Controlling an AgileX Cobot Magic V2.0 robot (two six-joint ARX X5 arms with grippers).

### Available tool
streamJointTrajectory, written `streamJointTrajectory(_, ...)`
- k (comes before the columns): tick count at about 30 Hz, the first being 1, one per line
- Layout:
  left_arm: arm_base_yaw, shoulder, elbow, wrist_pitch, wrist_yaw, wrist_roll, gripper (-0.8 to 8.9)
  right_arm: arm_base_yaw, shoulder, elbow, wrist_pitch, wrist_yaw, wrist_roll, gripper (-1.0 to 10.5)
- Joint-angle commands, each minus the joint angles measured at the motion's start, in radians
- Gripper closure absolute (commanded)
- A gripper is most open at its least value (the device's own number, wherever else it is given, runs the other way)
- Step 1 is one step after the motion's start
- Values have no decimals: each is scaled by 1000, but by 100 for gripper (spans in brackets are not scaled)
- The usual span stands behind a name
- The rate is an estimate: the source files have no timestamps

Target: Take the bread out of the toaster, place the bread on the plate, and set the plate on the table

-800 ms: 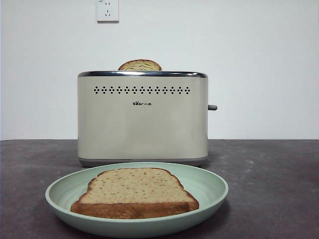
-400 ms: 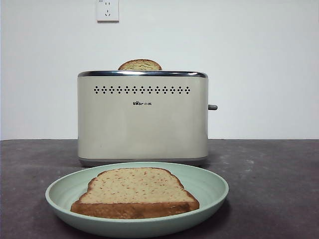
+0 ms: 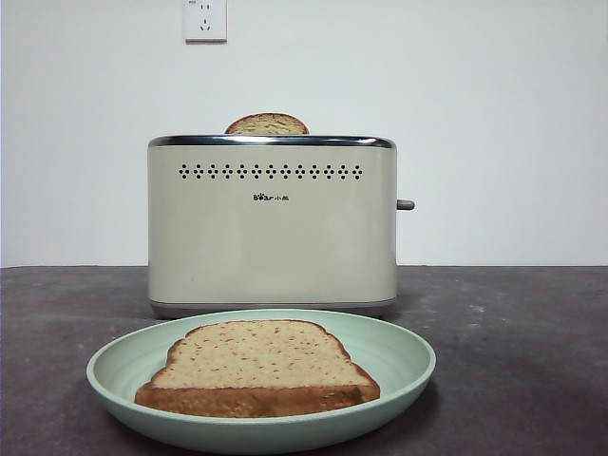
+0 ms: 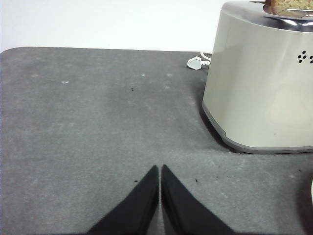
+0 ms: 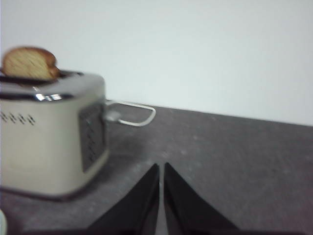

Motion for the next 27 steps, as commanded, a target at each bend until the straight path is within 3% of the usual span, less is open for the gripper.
streamJointTrajectory(1, 2, -2, -24, 10, 1, -2, 806, 0, -40, -45, 14, 5, -3, 943)
streamJointTrajectory(6, 2, -2, -24, 10, 1, -2, 806, 0, -84, -109, 11, 4, 33, 943)
streamJointTrajectory(14, 2, -2, -24, 10, 1, -2, 806, -2, -91, -114, -172, 7, 41, 943)
streamJointTrajectory(27, 2, -2, -24, 10, 1, -2, 806, -2, -91, -113, -165, 7, 44, 943)
